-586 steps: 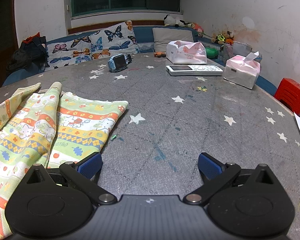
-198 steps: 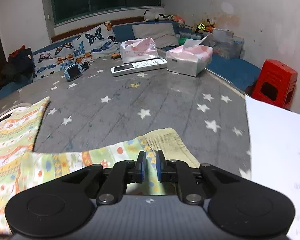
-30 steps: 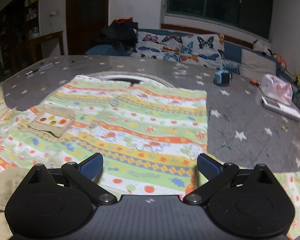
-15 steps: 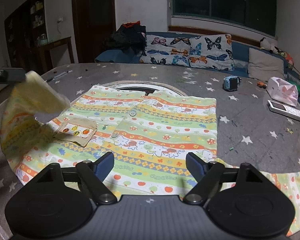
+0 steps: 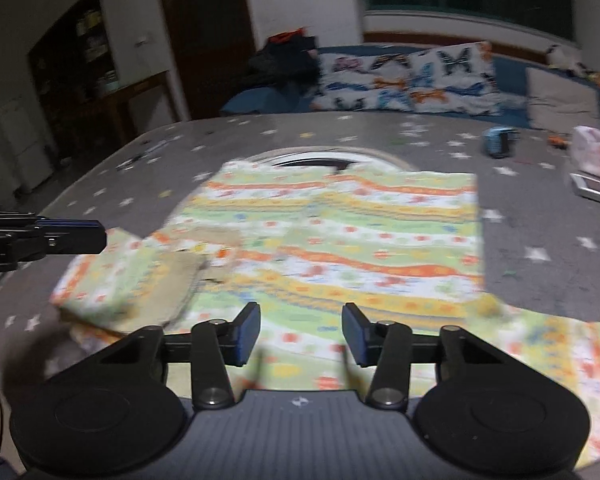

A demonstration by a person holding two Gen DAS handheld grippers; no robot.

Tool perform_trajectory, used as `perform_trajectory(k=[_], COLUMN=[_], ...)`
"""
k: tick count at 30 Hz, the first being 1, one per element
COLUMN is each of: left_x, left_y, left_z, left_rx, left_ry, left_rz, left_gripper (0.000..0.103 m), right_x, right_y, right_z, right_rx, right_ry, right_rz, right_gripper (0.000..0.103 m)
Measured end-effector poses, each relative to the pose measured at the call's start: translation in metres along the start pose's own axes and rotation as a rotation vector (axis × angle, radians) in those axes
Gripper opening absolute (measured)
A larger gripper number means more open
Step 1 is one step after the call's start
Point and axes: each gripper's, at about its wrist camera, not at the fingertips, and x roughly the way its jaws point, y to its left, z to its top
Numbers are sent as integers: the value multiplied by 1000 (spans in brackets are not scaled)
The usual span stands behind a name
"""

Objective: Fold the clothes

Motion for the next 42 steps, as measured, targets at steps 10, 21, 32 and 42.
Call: perform_trajectory(k=[10,21,32,42], left_x=[-33,-38,-31,-13], left_y=[52,57,49,44], left_z=[-42,-58,-62,-64], left_rx=[-31,-55,-21,10], left_ry=[50,63,86,113], left_rz=[177,168,166,190], left_gripper=[35,42,50,51], right_x=[47,72,65,7], right_y=[49,76,81,89], right_z=[13,18,24,73], right_rx=[-52,-92,-85,-193], right_ry=[79,112,51,-113], right_rz=[139,99,55,-7], right_gripper=[38,16,6,6])
